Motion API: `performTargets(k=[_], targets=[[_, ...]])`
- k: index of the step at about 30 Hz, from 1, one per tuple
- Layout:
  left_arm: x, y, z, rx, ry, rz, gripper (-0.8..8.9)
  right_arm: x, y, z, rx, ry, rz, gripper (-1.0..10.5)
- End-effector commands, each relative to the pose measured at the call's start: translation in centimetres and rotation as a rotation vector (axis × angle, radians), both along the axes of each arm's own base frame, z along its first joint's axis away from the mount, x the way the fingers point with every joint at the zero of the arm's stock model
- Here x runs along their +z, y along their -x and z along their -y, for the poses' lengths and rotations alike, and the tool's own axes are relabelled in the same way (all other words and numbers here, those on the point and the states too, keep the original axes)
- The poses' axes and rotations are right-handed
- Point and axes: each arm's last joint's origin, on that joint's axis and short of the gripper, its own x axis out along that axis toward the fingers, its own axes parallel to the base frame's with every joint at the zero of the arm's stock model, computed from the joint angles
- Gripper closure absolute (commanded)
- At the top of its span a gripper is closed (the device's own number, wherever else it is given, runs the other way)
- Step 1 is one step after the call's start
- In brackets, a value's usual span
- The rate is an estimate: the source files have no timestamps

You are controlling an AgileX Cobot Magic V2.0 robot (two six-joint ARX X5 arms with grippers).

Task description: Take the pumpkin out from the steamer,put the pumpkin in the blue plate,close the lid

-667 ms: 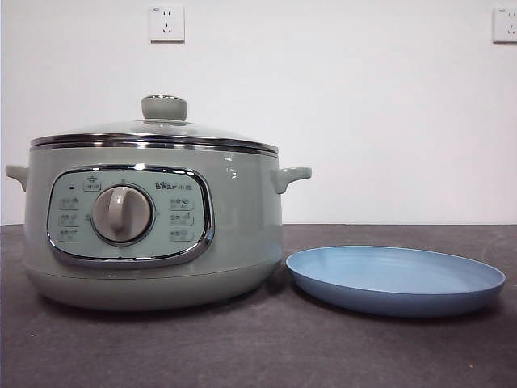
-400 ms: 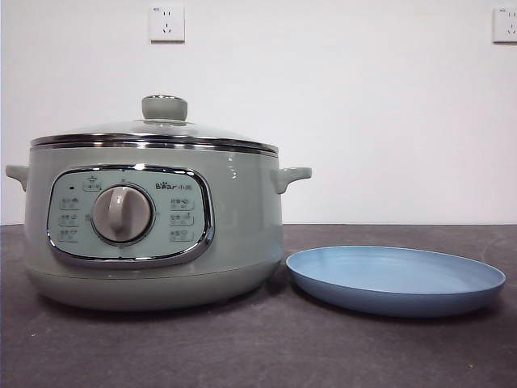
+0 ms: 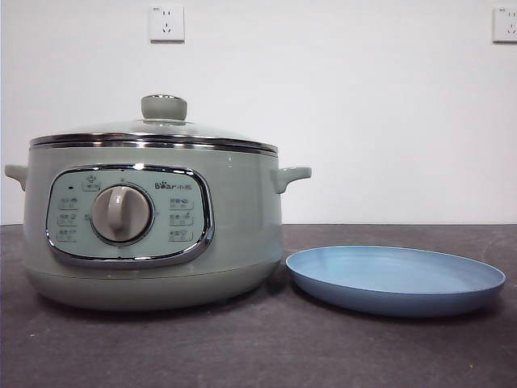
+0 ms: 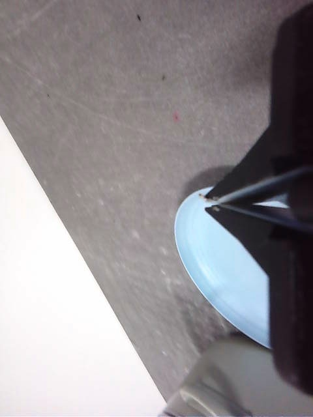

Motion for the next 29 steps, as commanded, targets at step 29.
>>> performTargets(k=[29], targets=[[16.6, -5.0, 0.7, -0.234, -0.177, -0.022, 8.22, 18.9, -2.4, -0.9, 0.274, 0.336, 0.002, 9.5]])
